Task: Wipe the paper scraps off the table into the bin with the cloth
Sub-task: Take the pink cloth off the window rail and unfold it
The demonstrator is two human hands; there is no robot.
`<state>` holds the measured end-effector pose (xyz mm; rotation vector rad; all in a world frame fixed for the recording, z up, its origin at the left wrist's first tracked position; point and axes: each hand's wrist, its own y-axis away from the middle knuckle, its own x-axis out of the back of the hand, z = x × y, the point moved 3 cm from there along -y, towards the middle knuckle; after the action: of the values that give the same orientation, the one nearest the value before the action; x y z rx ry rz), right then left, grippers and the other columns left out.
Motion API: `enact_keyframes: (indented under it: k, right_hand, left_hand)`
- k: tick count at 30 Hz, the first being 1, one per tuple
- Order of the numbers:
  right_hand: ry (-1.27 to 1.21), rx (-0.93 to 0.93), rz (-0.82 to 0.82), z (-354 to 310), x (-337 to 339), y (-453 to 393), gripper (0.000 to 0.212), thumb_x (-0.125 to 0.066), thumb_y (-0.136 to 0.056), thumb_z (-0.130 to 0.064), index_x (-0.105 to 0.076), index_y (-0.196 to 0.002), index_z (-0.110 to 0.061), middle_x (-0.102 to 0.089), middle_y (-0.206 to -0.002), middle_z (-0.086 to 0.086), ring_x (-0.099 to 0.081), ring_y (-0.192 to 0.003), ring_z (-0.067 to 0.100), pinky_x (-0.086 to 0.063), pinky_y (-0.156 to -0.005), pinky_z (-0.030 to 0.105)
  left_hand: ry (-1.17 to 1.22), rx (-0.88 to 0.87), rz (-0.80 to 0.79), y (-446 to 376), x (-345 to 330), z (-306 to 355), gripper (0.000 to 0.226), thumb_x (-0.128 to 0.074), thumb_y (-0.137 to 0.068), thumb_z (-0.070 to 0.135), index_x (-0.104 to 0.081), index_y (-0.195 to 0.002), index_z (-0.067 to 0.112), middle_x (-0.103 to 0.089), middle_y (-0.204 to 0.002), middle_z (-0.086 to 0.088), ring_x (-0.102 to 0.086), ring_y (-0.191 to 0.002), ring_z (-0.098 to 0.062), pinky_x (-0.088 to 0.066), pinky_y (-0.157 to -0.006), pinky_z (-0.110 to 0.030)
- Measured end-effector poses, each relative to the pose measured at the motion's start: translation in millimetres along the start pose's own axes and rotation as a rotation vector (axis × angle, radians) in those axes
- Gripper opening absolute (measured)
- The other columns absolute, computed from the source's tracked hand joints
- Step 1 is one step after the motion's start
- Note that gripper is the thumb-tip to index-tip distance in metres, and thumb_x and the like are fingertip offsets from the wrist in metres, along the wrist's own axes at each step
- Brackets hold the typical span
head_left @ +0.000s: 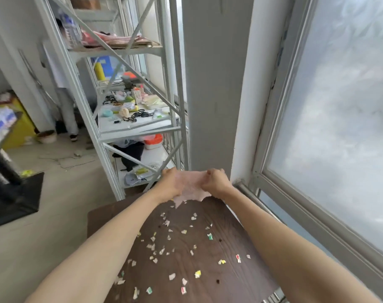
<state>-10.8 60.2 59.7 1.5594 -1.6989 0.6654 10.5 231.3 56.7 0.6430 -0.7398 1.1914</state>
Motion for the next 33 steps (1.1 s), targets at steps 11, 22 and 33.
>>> enact_keyframes:
  k: [11, 22, 33]
  right_hand:
    - [-0.041, 0.014, -0.031, -57.4, -15.8, 2.9, 0.016, -0.063, -0.071, -0.024, -0.057, -0.063, -0.011, -0.054, -0.066, 0.002, -0.055, -0.064, 0.021, -0.044, -0.060, 0.028]
    - [-0.653, -0.129, -0.223, -77.4, -46.5, 5.9, 0.041, -0.059, -0.084, -0.030, -0.057, -0.117, -0.006, -0.059, -0.105, 0.005, -0.062, -0.097, 0.025, -0.055, -0.088, 0.043]
    - [-0.547, -0.084, -0.059, -75.5, -62.6, 2.8, 0.029, -0.055, -0.094, -0.027, -0.062, -0.110, -0.003, -0.063, -0.080, 0.007, -0.065, -0.066, 0.019, -0.053, -0.050, 0.026]
  left_hand:
    - [0.202, 0.069, 0.155, 35.7, 73.8, -50.9, 0.007, -0.065, -0.077, 0.000, -0.065, -0.082, 0.005, -0.058, -0.078, -0.003, -0.056, -0.080, -0.020, -0.037, -0.059, -0.023]
    - [0.784, 0.259, -0.053, 41.4, 75.3, -82.1, 0.043, -0.041, -0.093, 0.015, -0.038, -0.136, 0.014, -0.054, -0.125, -0.012, -0.055, -0.111, -0.025, -0.048, -0.090, -0.042]
    - [0.813, 0.203, -0.083, 41.7, 60.4, -90.6, 0.056, -0.068, -0.081, 0.005, -0.040, -0.129, 0.015, -0.062, -0.112, -0.009, -0.064, -0.093, -0.022, -0.056, -0.062, -0.031]
